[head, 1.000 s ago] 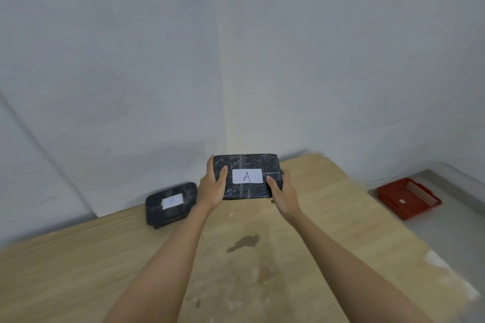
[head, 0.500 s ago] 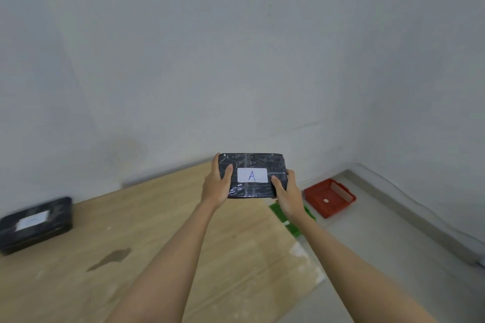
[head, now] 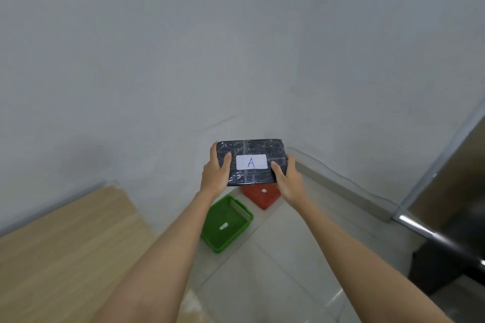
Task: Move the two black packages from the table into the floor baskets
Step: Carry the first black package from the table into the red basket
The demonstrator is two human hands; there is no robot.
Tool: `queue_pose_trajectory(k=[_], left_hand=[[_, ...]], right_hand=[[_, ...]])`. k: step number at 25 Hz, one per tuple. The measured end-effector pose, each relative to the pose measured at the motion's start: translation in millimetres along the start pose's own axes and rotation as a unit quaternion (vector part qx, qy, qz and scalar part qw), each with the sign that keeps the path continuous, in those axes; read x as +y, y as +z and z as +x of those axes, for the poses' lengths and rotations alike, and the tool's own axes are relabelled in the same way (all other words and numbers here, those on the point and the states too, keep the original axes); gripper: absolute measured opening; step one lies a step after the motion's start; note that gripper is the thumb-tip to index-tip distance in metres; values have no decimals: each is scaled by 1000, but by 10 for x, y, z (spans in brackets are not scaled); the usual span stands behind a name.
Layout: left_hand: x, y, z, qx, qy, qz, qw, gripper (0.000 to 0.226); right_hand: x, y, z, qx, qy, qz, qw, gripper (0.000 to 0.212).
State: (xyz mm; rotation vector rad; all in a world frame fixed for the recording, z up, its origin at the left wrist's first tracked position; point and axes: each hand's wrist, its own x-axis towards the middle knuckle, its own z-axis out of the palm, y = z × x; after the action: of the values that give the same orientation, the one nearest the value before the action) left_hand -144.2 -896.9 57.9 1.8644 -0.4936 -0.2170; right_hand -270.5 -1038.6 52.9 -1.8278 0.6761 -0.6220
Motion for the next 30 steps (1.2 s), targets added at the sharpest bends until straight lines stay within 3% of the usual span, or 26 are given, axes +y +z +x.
queue_pose_trajectory(k=[9,14,18,24,30], left_hand=[[463,1632,1709,-8,-23,-23,999,53],[414,2323,2445,16,-41,2,999,52],[259,2899,3006,42,-77,4,996,52],[181,3643,3709,65,-198,-25,978,62],[-56,4010,4168,61,-310,-100,943,63]], right_hand=[[442,-942,2136,-14,11,-6,1000,22],[846,-1171,3130,-41,14,-9,999,24],[1285,-1282,4018,-96,20,-3,995,22],[1825,-1432,5261,-212,22,-39,976,39],[2257,-1265,6157,-318,140,-28,937,46]])
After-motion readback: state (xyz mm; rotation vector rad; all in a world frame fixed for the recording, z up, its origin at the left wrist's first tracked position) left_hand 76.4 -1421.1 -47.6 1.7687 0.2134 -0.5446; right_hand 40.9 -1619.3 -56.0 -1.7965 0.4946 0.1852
